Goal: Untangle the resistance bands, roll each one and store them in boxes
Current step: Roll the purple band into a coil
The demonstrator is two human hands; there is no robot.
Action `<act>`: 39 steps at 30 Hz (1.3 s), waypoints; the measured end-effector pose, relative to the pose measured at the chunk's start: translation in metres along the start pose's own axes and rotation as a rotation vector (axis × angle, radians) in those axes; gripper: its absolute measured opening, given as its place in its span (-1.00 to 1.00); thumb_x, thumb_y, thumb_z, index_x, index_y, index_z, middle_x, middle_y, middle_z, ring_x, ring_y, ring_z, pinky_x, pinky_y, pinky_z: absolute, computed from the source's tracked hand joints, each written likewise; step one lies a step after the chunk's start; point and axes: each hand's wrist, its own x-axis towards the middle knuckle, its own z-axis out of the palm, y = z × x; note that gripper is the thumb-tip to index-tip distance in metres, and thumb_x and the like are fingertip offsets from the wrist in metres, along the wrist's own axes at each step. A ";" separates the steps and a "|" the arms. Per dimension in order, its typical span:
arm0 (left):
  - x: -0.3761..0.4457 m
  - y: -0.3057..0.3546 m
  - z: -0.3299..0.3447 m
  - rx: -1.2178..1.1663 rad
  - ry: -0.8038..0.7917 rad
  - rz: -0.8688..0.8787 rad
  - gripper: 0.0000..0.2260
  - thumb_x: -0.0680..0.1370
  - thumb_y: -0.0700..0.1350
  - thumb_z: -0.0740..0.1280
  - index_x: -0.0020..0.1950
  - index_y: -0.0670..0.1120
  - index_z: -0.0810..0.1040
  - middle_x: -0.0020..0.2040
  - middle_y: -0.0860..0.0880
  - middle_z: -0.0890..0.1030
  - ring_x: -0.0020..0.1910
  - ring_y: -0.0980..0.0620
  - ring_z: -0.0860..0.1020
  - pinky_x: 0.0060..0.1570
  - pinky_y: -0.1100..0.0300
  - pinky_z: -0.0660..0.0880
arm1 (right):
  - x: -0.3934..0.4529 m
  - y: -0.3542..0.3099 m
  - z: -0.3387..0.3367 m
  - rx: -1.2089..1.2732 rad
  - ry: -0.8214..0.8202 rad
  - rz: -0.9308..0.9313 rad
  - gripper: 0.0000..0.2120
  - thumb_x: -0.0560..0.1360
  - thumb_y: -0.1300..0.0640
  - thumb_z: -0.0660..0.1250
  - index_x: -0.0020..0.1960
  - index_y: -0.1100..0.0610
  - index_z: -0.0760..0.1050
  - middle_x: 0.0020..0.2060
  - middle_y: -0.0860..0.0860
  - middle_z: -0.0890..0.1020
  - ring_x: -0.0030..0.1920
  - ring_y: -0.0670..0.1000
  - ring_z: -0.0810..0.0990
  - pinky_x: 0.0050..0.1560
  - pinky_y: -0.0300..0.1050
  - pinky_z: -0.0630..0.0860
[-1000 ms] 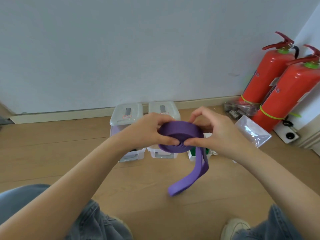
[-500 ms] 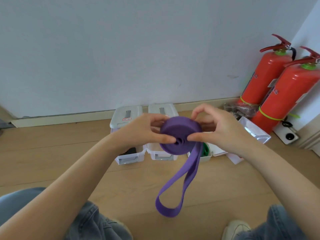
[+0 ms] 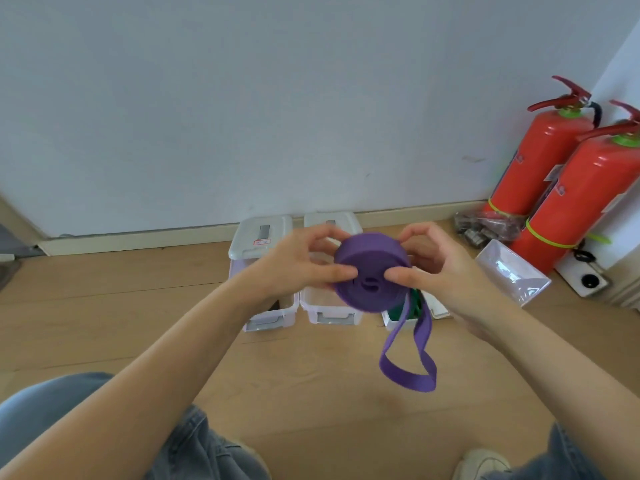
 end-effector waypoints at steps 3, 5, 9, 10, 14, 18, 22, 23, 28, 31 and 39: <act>0.002 -0.001 -0.002 -0.151 0.057 -0.021 -0.71 0.42 -0.27 0.44 0.11 -0.09 0.53 -0.01 -0.09 0.64 -0.12 0.02 0.66 -0.16 0.18 0.61 | 0.003 -0.005 0.000 -0.026 0.070 -0.064 -0.53 0.16 0.00 0.52 0.00 0.07 0.45 -0.15 0.03 0.69 -0.12 0.02 0.66 -0.12 -0.14 0.59; 0.003 -0.004 -0.001 -0.130 0.027 -0.047 -0.73 0.42 -0.27 0.43 0.07 -0.08 0.51 -0.03 -0.04 0.64 -0.13 0.06 0.66 -0.19 0.27 0.57 | 0.003 -0.007 0.000 -0.146 0.097 -0.105 -0.59 0.18 0.02 0.52 -0.04 0.07 0.47 -0.20 0.02 0.70 -0.17 0.00 0.66 -0.10 -0.15 0.59; 0.005 -0.009 0.004 0.283 -0.133 -0.042 -0.70 0.39 -0.19 0.49 0.05 0.03 0.51 0.00 0.09 0.60 -0.06 0.17 0.61 -0.08 0.40 0.52 | -0.001 -0.003 0.000 -0.550 -0.063 -0.178 -0.65 0.21 0.11 0.58 -0.16 -0.09 0.45 -0.26 -0.10 0.68 -0.21 -0.09 0.63 -0.09 -0.11 0.57; 0.005 -0.010 0.006 0.333 -0.177 -0.050 -0.68 0.39 -0.17 0.49 0.08 0.01 0.52 0.01 0.07 0.62 -0.06 0.17 0.61 -0.02 0.35 0.53 | -0.002 -0.001 0.003 -0.621 -0.119 -0.180 -0.65 0.22 0.08 0.57 -0.18 -0.14 0.43 -0.27 -0.14 0.67 -0.23 -0.11 0.61 -0.11 -0.10 0.54; 0.004 -0.008 0.005 0.267 -0.202 -0.077 -0.76 0.40 -0.21 0.47 0.05 -0.12 0.57 -0.08 -0.02 0.69 -0.19 0.11 0.65 -0.17 0.30 0.57 | 0.000 0.007 0.009 -0.390 -0.089 -0.074 -0.57 0.19 0.10 0.60 -0.12 -0.06 0.40 -0.28 -0.18 0.66 -0.28 -0.15 0.60 -0.19 -0.25 0.55; 0.001 0.001 -0.014 -0.038 -0.061 -0.035 -0.80 0.41 -0.22 0.44 0.00 -0.06 0.60 -0.13 0.00 0.70 -0.16 0.09 0.67 -0.21 0.34 0.55 | 0.005 0.006 -0.001 -0.091 -0.013 0.044 -0.45 0.10 -0.06 0.56 -0.01 0.01 0.41 -0.13 -0.04 0.68 -0.09 -0.01 0.65 -0.06 -0.13 0.59; 0.001 0.002 -0.019 -0.221 -0.042 -0.045 -0.74 0.40 -0.17 0.42 0.08 -0.08 0.58 -0.03 -0.02 0.69 -0.04 0.02 0.66 -0.12 0.26 0.57 | 0.007 0.003 0.000 0.020 0.106 0.001 -0.54 0.09 -0.06 0.59 -0.08 -0.14 0.49 -0.16 -0.05 0.68 -0.13 -0.02 0.66 -0.11 -0.14 0.59; 0.001 0.001 -0.019 -0.168 -0.063 -0.062 -0.75 0.43 -0.19 0.41 0.10 -0.07 0.57 0.00 -0.01 0.68 -0.02 0.03 0.65 -0.11 0.28 0.56 | 0.006 0.001 0.000 -0.012 0.123 -0.002 -0.54 0.10 -0.07 0.58 -0.07 -0.12 0.48 -0.20 -0.06 0.68 -0.17 -0.02 0.66 -0.11 -0.11 0.58; 0.001 0.001 -0.020 0.149 -0.145 -0.071 -0.64 0.40 -0.10 0.48 0.14 0.13 0.52 0.13 0.12 0.60 0.00 0.17 0.62 -0.05 0.40 0.53 | 0.001 -0.009 -0.001 -0.337 0.048 -0.098 -0.58 0.22 0.08 0.57 -0.05 -0.07 0.42 -0.26 -0.04 0.67 -0.24 -0.01 0.62 -0.11 -0.05 0.57; 0.002 -0.003 -0.005 0.216 -0.206 -0.045 -0.69 0.40 -0.15 0.49 0.11 0.04 0.56 0.03 0.04 0.65 -0.05 0.16 0.63 -0.03 0.33 0.55 | -0.002 -0.010 0.004 -0.493 -0.021 -0.154 -0.54 0.18 0.04 0.58 -0.06 -0.08 0.40 -0.27 0.00 0.66 -0.26 0.00 0.60 -0.11 -0.05 0.55; 0.003 -0.006 -0.011 -0.331 -0.031 -0.065 -0.62 0.31 -0.06 0.45 0.12 -0.05 0.58 0.03 -0.05 0.67 -0.01 -0.01 0.64 -0.12 0.17 0.59 | 0.004 -0.012 0.007 -0.029 0.118 -0.123 -0.60 0.20 0.02 0.51 -0.04 -0.03 0.43 -0.12 -0.02 0.66 -0.11 -0.06 0.65 -0.10 -0.25 0.55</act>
